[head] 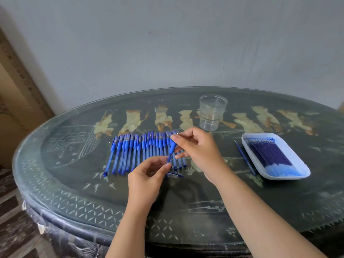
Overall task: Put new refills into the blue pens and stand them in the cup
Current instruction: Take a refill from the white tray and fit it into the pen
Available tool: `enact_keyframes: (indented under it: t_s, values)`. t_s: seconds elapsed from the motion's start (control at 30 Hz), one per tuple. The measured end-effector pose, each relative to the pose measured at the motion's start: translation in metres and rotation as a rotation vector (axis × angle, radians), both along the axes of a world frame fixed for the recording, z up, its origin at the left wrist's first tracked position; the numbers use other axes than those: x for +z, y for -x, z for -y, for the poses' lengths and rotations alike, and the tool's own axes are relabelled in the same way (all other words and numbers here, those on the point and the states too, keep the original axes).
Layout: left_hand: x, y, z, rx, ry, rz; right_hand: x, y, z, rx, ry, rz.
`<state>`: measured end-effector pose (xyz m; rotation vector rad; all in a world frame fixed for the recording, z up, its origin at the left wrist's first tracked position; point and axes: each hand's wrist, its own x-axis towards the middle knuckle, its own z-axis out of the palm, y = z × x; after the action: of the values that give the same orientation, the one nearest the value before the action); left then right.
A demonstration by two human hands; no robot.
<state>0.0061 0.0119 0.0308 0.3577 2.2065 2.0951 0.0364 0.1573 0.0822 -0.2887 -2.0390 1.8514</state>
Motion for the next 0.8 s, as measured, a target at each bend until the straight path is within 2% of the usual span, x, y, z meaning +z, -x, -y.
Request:
enact_keyframes:
  t_s: [0.13,0.3,0.5,0.67,0.8]
  values:
    - [0.001,-0.003,0.002,-0.005,-0.025,0.026,0.002,0.001,0.005,-0.021,0.019,-0.018]
    - [0.0,0.001,0.002,-0.032,-0.039,0.003,0.001,-0.002,0.002,0.078,-0.045,-0.053]
    - [-0.002,0.003,0.002,-0.056,-0.019,-0.025,-0.006,-0.002,0.002,-0.011,-0.039,-0.057]
    - [-0.004,0.005,0.002,-0.055,-0.045,-0.001,-0.005,-0.003,-0.001,0.069,-0.017,-0.088]
    - [-0.006,0.007,0.001,-0.06,-0.016,0.003,-0.007,-0.001,-0.001,0.009,-0.044,-0.114]
